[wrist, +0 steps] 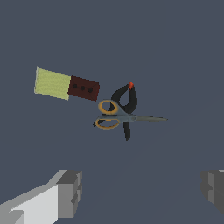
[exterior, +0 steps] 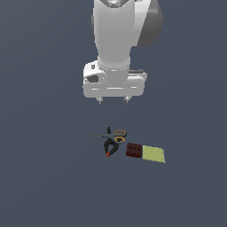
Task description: Pick up a designated object from a clutter of objects.
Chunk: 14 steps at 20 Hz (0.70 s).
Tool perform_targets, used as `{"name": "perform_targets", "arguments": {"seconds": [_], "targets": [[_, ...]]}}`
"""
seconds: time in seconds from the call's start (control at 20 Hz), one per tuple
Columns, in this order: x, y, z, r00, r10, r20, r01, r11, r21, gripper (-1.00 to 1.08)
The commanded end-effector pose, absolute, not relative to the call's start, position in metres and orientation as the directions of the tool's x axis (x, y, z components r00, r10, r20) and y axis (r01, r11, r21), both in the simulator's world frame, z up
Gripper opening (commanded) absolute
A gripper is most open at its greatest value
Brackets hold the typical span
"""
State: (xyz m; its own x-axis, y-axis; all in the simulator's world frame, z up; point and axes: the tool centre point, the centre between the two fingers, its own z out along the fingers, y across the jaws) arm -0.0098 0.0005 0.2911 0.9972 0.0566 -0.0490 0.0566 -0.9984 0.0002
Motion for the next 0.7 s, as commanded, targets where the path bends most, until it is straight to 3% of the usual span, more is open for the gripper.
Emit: {"name": "perform_targets", "arguments": {"seconds": [0.0,0.65], "targets": [[-0.008,0.002,0.288,0.996,0.076,-0.049,0.076,-0.997,0.001,1.0],[0.02,0.018,0.25,0.94,0.337,-0.046,0.338,-0.941,0.011,1.0]]}}
